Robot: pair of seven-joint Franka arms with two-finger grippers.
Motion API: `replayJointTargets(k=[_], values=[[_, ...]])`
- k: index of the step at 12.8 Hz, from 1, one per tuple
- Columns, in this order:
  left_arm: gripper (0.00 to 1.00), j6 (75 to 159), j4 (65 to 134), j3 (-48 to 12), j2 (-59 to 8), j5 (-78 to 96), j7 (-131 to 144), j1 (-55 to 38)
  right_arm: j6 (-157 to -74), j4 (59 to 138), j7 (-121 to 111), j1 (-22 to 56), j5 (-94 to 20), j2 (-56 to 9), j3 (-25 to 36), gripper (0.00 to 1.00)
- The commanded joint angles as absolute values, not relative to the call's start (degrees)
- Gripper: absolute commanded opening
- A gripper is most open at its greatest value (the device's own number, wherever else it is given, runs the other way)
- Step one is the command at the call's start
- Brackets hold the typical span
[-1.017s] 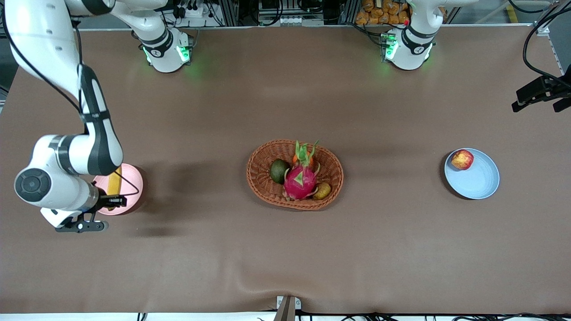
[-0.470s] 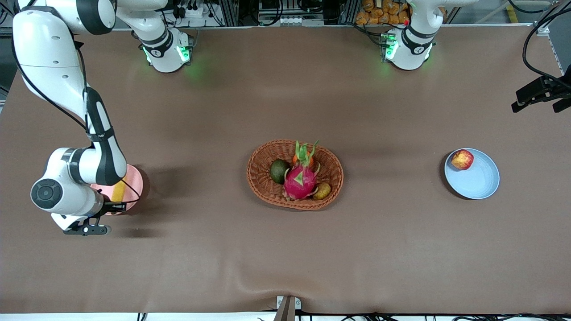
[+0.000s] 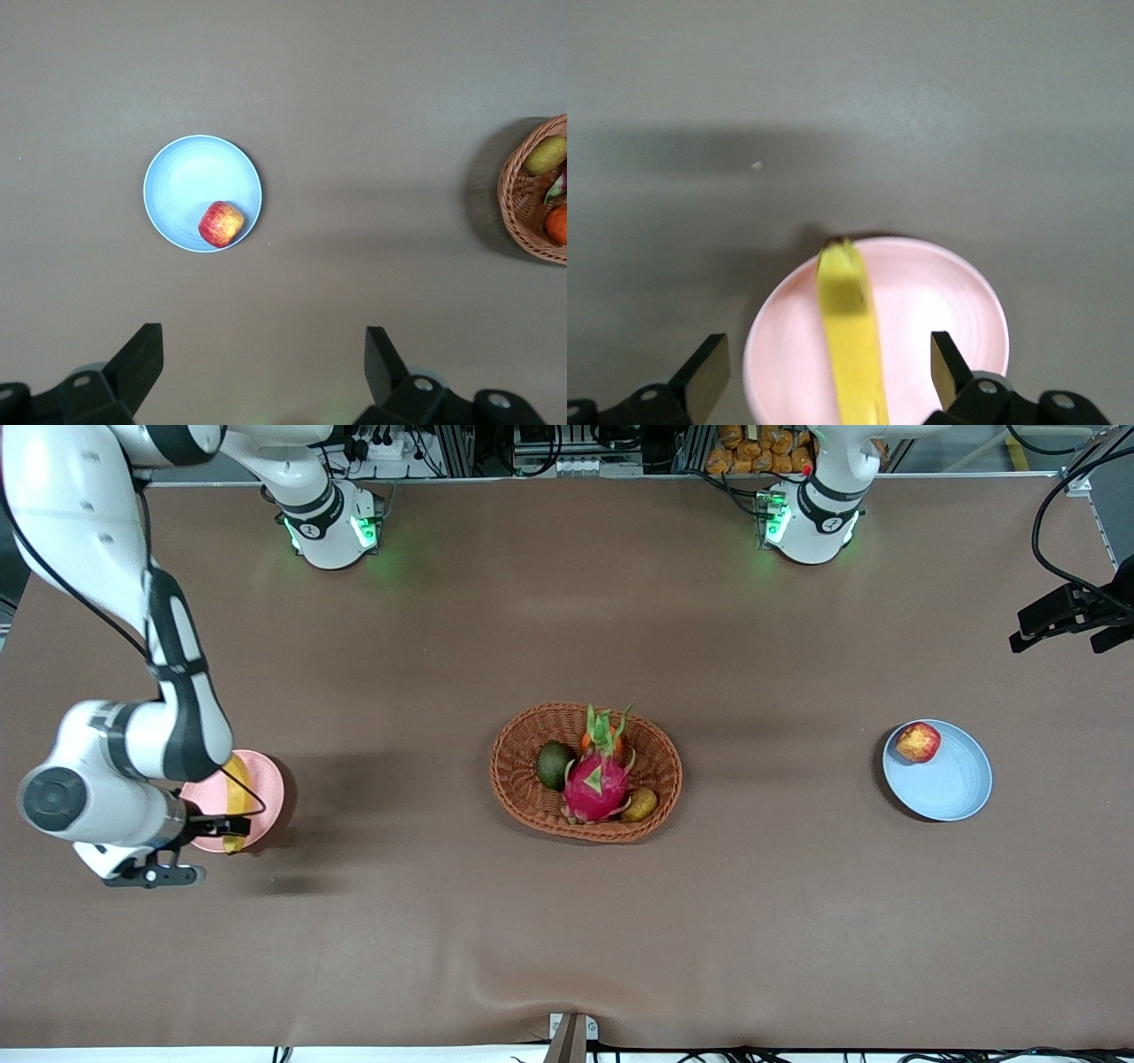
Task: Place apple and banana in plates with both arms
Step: 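Lower the banana onto the pink plate and open the right gripper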
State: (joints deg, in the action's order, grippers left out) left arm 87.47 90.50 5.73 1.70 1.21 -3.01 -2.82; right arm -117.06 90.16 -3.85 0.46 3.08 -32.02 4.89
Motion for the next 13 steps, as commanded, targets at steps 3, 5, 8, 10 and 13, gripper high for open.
replayJointTargets(k=[3, 5, 8, 10, 13], values=[[1.0, 86.7, 88.9, 5.7, 1.5, -0.1, -2.5, -3.4, -108.0, 97.4, -5.0, 0.9, 1.2, -15.6, 2.1, 1.0], [1.0, 86.7, 89.0, 5.5, 1.4, -0.1, -2.5, -3.4, -107.4, 102.3, -4.9, 1.2, 1.2, -8.6, 2.1, 1.0], [1.0, 86.7, 88.9, 5.7, 1.5, -0.1, -2.5, -3.2, -100.6, 100.8, -4.7, 0.4, -3.0, -3.8, 2.6, 1.0], [1.0, 86.7, 88.9, 5.7, 1.6, -0.1, -2.6, -3.1, -95.3, 97.5, -3.8, -1.4, -4.3, -2.9, 2.6, 1.0], [1.0, 86.7, 89.0, 5.7, 1.5, -0.1, -2.5, -3.3, -84.7, 89.8, 0.3, -2.1, -4.3, -2.8, 2.8, 1.0]])
